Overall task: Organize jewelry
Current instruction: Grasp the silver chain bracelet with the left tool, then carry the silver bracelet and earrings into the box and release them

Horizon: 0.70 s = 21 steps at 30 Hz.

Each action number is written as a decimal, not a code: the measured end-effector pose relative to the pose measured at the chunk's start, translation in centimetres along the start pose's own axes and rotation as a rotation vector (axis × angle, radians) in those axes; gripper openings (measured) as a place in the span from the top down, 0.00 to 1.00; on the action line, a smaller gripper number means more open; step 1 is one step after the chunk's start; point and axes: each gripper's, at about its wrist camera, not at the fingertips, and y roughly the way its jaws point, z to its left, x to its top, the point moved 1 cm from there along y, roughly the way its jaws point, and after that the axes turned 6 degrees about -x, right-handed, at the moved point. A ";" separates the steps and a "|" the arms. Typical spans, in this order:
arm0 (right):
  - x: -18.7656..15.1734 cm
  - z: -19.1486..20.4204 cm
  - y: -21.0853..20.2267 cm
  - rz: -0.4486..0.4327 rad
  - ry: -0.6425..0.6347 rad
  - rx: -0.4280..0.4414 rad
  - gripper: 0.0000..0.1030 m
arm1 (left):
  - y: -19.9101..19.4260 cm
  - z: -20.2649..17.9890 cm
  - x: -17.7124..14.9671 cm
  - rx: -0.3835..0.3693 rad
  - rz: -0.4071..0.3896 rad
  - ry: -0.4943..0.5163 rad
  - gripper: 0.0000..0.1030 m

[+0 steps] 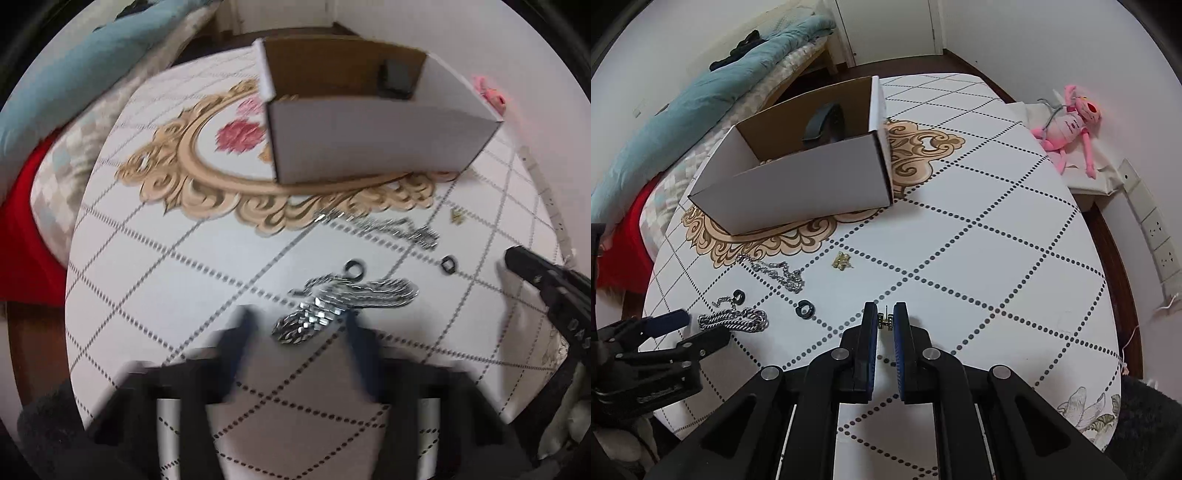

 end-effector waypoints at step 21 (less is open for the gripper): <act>1.8 -0.6 -3.2 -0.068 0.070 0.072 0.91 | -7.2 2.8 2.7 -0.205 -0.165 -0.145 0.94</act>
